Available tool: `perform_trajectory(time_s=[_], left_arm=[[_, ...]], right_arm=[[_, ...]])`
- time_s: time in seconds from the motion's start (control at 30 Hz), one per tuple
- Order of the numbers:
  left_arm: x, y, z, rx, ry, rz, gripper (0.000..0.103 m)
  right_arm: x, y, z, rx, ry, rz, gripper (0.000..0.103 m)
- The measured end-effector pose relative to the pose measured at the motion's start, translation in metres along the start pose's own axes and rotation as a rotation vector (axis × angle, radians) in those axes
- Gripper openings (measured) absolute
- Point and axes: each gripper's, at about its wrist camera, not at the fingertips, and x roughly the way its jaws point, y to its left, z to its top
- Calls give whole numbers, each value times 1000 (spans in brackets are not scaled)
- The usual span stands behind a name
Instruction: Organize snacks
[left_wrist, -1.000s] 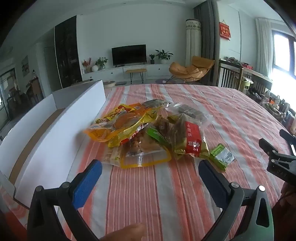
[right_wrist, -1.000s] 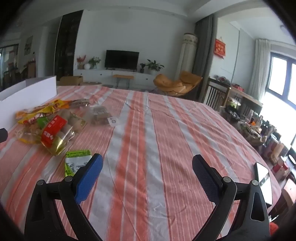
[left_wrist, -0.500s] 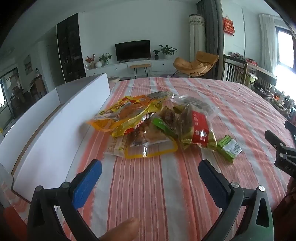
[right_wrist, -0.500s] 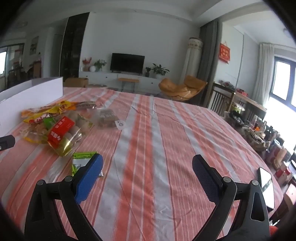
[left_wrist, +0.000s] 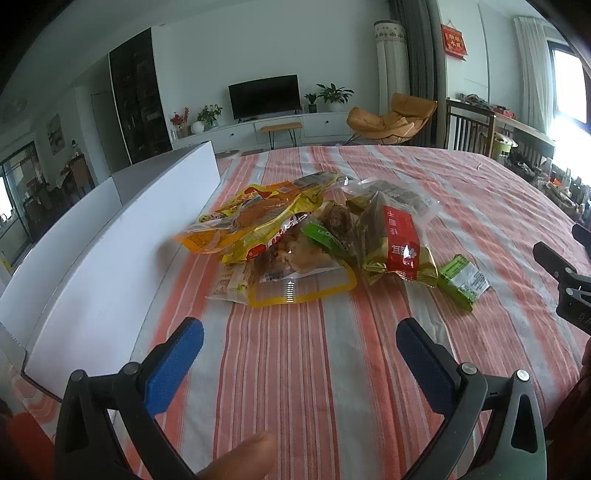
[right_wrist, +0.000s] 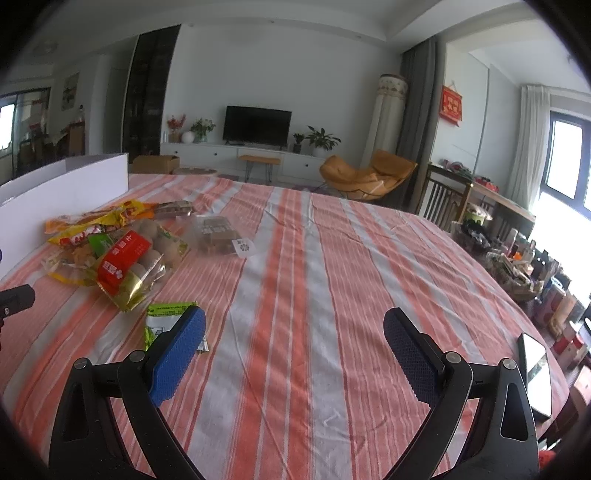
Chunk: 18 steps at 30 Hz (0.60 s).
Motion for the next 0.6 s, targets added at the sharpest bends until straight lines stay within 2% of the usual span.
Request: perform_trajectory(time_s=[0.6], left_arm=[[5, 3, -2, -10, 22, 11, 103]], right_arm=[[0, 1, 0, -2, -3, 3, 98]])
